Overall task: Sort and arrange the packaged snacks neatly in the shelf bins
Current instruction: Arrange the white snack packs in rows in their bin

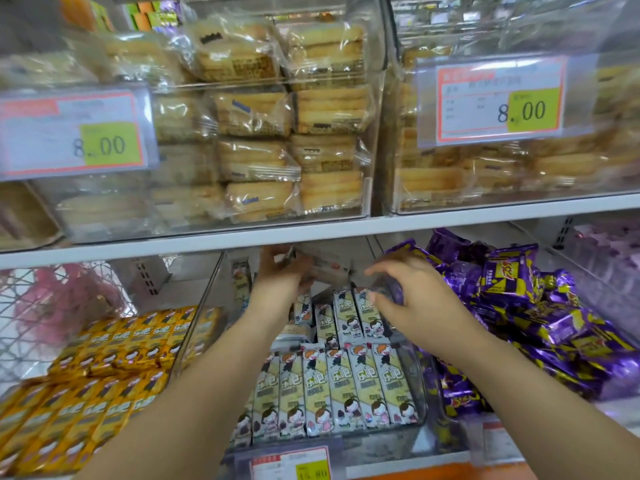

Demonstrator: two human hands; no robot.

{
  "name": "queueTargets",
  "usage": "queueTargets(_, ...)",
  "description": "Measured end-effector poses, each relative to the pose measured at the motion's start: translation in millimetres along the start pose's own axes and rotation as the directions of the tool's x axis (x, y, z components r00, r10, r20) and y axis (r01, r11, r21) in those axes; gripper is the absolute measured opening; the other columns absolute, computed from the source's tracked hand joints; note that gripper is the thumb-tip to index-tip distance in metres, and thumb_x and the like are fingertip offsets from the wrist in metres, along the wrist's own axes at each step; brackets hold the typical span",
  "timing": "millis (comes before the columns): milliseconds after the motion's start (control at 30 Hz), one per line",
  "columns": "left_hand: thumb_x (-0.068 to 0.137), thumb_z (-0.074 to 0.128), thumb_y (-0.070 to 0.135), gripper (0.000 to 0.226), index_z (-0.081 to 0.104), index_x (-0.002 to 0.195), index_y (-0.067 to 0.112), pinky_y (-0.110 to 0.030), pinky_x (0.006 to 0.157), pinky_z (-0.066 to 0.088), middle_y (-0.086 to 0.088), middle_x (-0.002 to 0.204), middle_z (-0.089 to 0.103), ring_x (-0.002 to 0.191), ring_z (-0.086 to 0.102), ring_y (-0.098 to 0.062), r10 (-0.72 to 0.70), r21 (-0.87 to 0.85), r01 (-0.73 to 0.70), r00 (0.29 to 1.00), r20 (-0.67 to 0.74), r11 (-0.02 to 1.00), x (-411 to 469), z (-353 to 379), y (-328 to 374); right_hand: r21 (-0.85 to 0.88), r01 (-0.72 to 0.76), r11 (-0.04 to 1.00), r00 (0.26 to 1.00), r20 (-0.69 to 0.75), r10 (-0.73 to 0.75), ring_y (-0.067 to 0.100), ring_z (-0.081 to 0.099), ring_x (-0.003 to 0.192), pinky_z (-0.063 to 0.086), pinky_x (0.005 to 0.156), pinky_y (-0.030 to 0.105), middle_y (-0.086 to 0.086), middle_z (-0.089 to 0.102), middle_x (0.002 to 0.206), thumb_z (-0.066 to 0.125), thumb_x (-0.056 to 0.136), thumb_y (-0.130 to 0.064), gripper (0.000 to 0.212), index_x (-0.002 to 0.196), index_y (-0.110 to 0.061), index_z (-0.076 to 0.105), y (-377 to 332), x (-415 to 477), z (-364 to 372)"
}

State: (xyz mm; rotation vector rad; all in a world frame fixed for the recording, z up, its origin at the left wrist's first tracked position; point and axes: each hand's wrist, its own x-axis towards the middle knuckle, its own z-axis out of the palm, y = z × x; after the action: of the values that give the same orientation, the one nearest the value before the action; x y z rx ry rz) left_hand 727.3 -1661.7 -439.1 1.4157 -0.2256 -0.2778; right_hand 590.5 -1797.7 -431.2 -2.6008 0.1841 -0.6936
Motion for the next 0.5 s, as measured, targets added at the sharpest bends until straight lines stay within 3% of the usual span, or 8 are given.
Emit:
queueTargets(100, 0.087, 0.058, -0.005, 0.030, 0.045, 0.109, 0.011, -0.032, 0.082, 0.056, -0.016, 0.115, 0.060, 0.093, 0.068, -0.021, 0.004, 0.033, -0.011, 0.980, 0.201, 0.999, -39.4, -29.8, 6.7, -0.052, 0.018, 0.998, 0.997, 0.071, -0.014, 0.020, 0.033, 0.128, 0.027, 0.108, 0.034, 0.000, 0.047, 0.132, 0.060, 0.089, -0.034, 0.056, 0.140, -0.026, 0.040, -9.2, -5.8, -3.0)
queueTargets(167, 0.087, 0.057, -0.008, 0.037, 0.046, 0.111, 0.017, -0.030, 0.077, 0.057, -0.009, 0.117, 0.058, 0.089, 0.069, -0.016, 0.012, 0.043, -0.026, 0.955, 0.297, 0.999, -63.8, -42.9, 12.4, -0.056, 0.080, 0.995, 0.984, 0.163, -0.070, 0.014, 0.026, 0.134, 0.016, 0.114, 0.036, -0.008, 0.042, 0.139, 0.060, 0.088, -0.040, 0.058, 0.141, -0.031, 0.038, -18.4, -13.2, -1.3)
queueTargets(233, 0.083, 0.063, -0.006, 0.044, 0.047, 0.109, 0.026, -0.039, 0.088, 0.054, -0.003, 0.122, 0.054, 0.100, 0.064, -0.020, 0.027, 0.145, -0.088, 0.925, 0.379, 0.985, -79.6, -52.4, 14.4, -0.064, 0.112, 0.992, 0.962, 0.256, -0.093, 0.007, 0.024, 0.136, 0.003, 0.118, 0.039, -0.013, 0.044, 0.140, 0.061, 0.086, -0.046, 0.054, 0.136, -0.035, 0.045, -26.3, -20.4, 0.0)
queueTargets(300, 0.081, 0.069, 0.000, 0.052, 0.045, 0.111, 0.035, -0.038, 0.096, 0.050, 0.003, 0.123, 0.051, 0.107, 0.060, -0.016, -0.004, 0.350, -0.178, 0.888, 0.460, 0.920, -91.8, -62.1, 14.7, -0.112, 0.151, 0.982, 0.932, 0.347, -0.103, 0.004, 0.029, 0.135, -0.005, 0.118, 0.040, -0.014, 0.049, 0.136, 0.062, 0.084, -0.049, 0.049, 0.130, -0.036, 0.052, -30.7, -26.3, 0.5)
queueTargets(400, 0.083, 0.070, 0.010, 0.058, 0.040, 0.118, 0.046, -0.026, 0.093, 0.049, 0.010, 0.125, 0.046, 0.105, 0.057, -0.003, -0.040, 0.487, -0.282, 0.834, 0.551, 0.827, -102.7, -74.9, 14.6, -0.132, 0.195, 0.972, 0.907, 0.402, -0.128, 0.003, 0.032, 0.133, -0.009, 0.118, 0.041, -0.020, 0.050, 0.133, 0.062, 0.081, -0.054, 0.048, 0.126, -0.039, 0.054, -31.6, -34.7, -1.5)
queueTargets(500, 0.084, 0.070, 0.025, 0.061, 0.032, 0.124, 0.051, -0.012, 0.094, 0.037, 0.017, 0.133, 0.029, 0.120, 0.040, 0.000, -0.072, 0.657, -0.462, 0.784, 0.617, 0.597, -107.8, -82.8, 12.9, -0.137, 0.243, 0.960, 0.899, 0.405, -0.169, -0.001, 0.036, 0.127, -0.012, 0.115, 0.035, -0.023, 0.048, 0.129, 0.062, 0.080, -0.056, 0.047, 0.123, -0.040, 0.053, -33.4, -42.8, -1.4)
